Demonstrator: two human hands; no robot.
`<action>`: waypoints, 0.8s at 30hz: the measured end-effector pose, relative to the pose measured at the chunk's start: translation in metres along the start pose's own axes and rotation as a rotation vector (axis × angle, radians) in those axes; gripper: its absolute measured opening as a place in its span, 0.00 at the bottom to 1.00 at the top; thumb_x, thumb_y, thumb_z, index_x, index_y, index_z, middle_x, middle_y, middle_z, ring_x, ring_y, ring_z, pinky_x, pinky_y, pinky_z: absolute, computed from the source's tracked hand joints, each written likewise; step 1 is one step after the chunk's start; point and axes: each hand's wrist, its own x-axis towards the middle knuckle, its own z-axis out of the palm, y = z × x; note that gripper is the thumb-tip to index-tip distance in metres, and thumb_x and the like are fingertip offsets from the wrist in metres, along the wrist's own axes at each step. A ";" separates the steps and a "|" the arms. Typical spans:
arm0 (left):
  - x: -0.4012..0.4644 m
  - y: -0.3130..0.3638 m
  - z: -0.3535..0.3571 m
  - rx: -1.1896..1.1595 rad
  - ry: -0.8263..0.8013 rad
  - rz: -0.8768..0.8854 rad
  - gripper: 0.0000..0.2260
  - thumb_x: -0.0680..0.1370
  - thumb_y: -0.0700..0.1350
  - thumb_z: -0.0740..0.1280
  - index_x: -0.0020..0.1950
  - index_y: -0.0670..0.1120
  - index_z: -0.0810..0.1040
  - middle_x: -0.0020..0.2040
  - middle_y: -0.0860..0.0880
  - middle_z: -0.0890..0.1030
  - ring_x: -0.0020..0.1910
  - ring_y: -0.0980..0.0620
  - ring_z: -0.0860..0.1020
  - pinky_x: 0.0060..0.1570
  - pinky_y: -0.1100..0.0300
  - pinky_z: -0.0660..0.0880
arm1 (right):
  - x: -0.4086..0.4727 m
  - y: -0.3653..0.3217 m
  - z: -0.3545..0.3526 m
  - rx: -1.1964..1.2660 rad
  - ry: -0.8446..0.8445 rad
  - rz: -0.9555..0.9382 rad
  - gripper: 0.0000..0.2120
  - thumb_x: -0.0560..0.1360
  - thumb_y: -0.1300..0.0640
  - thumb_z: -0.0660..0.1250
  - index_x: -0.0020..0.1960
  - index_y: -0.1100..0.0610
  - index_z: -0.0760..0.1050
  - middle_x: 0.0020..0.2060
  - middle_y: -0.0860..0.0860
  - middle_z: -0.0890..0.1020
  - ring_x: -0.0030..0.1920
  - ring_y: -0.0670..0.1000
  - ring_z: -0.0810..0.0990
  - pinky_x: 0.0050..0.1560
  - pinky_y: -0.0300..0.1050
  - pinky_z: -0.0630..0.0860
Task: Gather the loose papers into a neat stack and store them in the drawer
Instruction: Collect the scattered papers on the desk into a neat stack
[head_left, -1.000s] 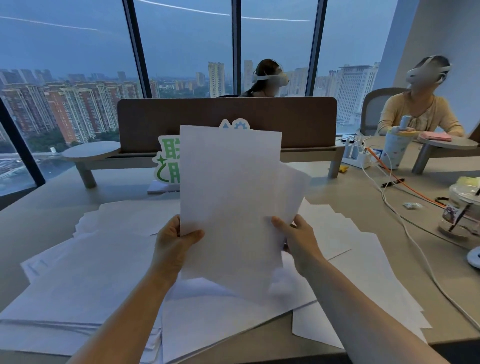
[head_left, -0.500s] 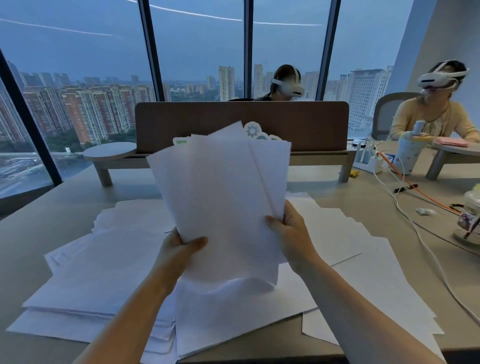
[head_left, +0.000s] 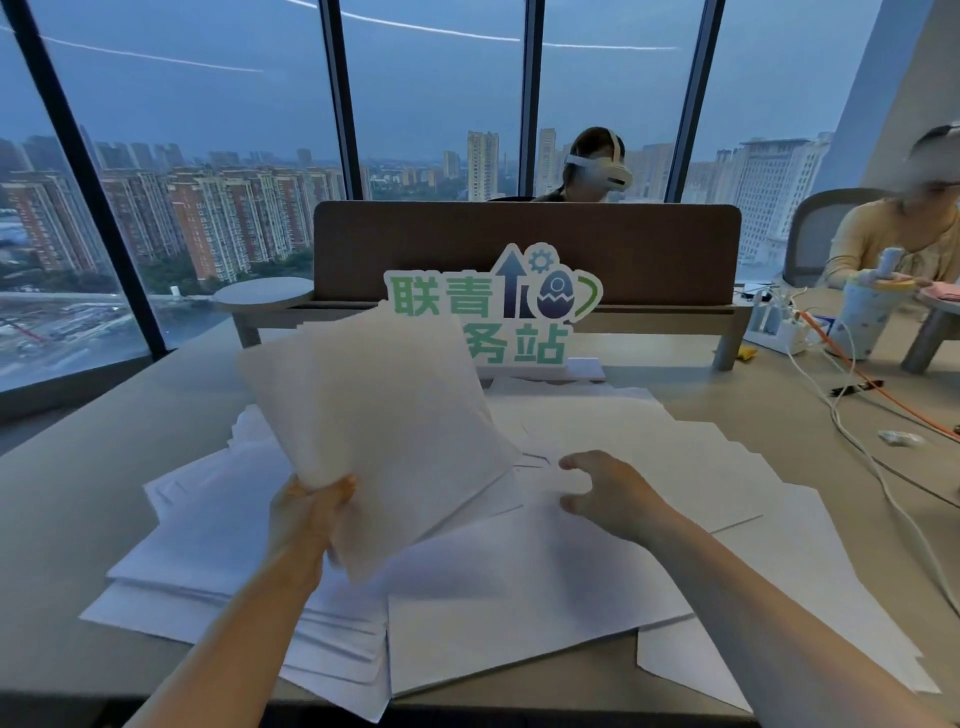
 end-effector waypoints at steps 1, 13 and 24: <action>0.001 -0.001 -0.004 0.021 0.011 -0.008 0.04 0.74 0.35 0.69 0.47 0.42 0.78 0.38 0.42 0.78 0.25 0.45 0.73 0.16 0.66 0.64 | 0.002 -0.003 0.004 -0.044 -0.048 -0.013 0.30 0.74 0.50 0.72 0.73 0.51 0.67 0.73 0.49 0.68 0.72 0.52 0.66 0.70 0.46 0.65; 0.008 -0.006 -0.035 0.005 0.171 -0.114 0.14 0.76 0.34 0.64 0.61 0.44 0.76 0.49 0.43 0.78 0.47 0.45 0.74 0.45 0.56 0.69 | 0.039 -0.056 0.030 -0.516 -0.301 -0.175 0.52 0.62 0.31 0.73 0.78 0.48 0.54 0.75 0.52 0.63 0.75 0.55 0.60 0.72 0.56 0.60; 0.013 -0.013 -0.052 0.006 0.180 -0.154 0.17 0.77 0.34 0.64 0.65 0.43 0.74 0.54 0.43 0.78 0.51 0.43 0.75 0.52 0.51 0.72 | 0.058 -0.060 0.028 -0.503 -0.318 -0.119 0.28 0.64 0.37 0.75 0.56 0.48 0.70 0.61 0.51 0.77 0.60 0.55 0.75 0.57 0.49 0.69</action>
